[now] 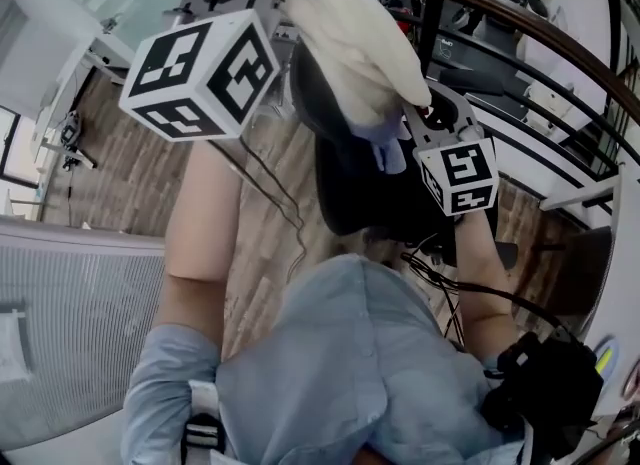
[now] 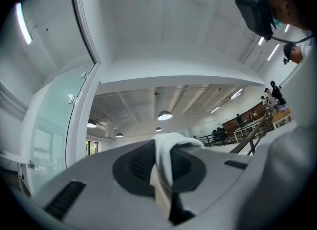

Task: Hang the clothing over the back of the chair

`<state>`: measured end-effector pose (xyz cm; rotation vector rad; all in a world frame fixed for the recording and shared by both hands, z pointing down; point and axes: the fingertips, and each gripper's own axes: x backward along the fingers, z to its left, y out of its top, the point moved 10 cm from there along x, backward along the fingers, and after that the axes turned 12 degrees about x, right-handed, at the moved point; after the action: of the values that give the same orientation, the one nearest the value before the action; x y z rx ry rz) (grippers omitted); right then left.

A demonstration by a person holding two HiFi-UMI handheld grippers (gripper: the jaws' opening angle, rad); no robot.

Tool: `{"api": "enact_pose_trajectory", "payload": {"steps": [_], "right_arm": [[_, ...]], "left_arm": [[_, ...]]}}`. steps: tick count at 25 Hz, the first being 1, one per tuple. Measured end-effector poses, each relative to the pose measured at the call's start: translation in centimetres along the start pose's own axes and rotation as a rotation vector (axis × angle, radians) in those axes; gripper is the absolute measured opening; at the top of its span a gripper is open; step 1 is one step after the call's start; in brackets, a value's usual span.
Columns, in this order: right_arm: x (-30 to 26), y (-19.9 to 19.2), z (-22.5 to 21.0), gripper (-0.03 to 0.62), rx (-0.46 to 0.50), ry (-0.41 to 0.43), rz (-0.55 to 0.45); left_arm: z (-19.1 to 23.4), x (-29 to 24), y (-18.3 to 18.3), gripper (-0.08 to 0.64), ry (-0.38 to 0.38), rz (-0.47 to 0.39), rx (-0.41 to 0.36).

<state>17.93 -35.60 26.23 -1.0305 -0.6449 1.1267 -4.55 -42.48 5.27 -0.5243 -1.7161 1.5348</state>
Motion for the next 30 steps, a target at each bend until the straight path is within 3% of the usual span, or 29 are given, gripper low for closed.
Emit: {"api": "enact_pose_trajectory", "payload": {"steps": [9,16,23,27,30], "right_arm": [[-0.5,2.8,-0.2,0.120,0.045,0.005,-0.024],[-0.8,3.1,0.6,0.146,0.040,0.026,0.006],[-1.0,2.9,1.2,0.149,0.013,0.050,0.021],[-1.6,3.1,2.4,0.149,0.010,0.043,0.019],[-1.4,3.6,3.3,0.149,0.010,0.045,0.026]], "left_arm": [[7.4,1.7,-2.8,0.029,0.110,0.014,0.035],[11.7,5.2,-8.7,0.029,0.210,0.076,0.082],[12.8,8.1,-18.1,0.029,0.263,0.213,0.253],[11.8,8.8,-22.0,0.029,0.231,0.202,0.338],[10.0,9.5,-23.3,0.029,0.216,0.185,0.360]]}}
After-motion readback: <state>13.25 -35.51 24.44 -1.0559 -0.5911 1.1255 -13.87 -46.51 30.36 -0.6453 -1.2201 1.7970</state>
